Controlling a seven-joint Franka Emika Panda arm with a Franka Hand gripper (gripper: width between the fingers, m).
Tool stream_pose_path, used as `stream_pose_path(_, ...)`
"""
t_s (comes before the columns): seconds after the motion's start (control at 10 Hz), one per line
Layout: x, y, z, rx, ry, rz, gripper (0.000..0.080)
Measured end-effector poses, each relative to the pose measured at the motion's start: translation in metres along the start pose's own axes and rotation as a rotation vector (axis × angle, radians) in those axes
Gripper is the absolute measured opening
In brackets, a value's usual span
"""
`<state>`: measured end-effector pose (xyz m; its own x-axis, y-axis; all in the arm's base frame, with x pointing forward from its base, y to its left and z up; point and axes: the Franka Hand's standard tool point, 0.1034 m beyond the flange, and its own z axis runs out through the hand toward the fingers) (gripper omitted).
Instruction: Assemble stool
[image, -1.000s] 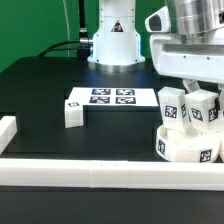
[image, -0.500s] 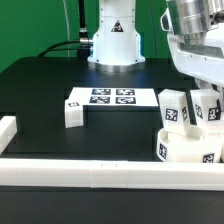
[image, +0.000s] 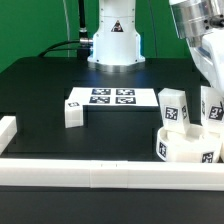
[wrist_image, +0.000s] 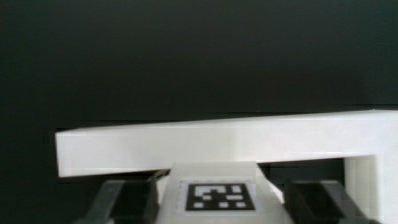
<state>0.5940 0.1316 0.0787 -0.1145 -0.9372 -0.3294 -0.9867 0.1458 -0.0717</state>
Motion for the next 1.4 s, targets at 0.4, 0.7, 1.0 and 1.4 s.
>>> stream_pose_path(0.4, 0.003, -0.002, -0.002, 0.009, -0.033, 0.177, 0.0339)
stream_pose_path(0.7, 0.002, -0.001, -0.002, 0.008, -0.036, 0.173, 0.0563)
stream_pose_path(1.0, 0.001, -0.001, -0.001, 0.008, -0.036, 0.159, 0.0645)
stream_pose_path(1.4, -0.006, -0.009, -0.018, 0.030, -0.045, 0.078, 0.0648)
